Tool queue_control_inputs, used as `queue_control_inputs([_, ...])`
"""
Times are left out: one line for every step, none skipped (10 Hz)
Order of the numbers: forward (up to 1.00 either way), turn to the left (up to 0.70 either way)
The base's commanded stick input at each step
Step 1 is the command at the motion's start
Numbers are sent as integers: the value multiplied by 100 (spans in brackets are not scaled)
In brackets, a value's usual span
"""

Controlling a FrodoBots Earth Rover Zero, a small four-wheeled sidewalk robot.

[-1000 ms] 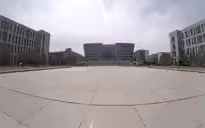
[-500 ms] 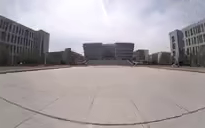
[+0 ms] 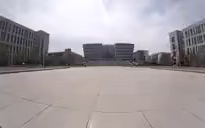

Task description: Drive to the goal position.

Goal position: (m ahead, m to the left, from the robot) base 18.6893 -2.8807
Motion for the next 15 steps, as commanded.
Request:
queue_control_inputs([100,0])
queue_control_inputs([100,0])
queue_control_inputs([100,0])
queue_control_inputs([100,0])
queue_control_inputs([100,0])
queue_control_inputs([100,0])
queue_control_inputs([100,0])
queue_control_inputs([100,0])
queue_control_inputs([100,0])
queue_control_inputs([100,0])
queue_control_inputs([100,0])
queue_control_inputs([100,0])
queue_control_inputs([100,0])
queue_control_inputs([100,0])
queue_control_inputs([100,0])
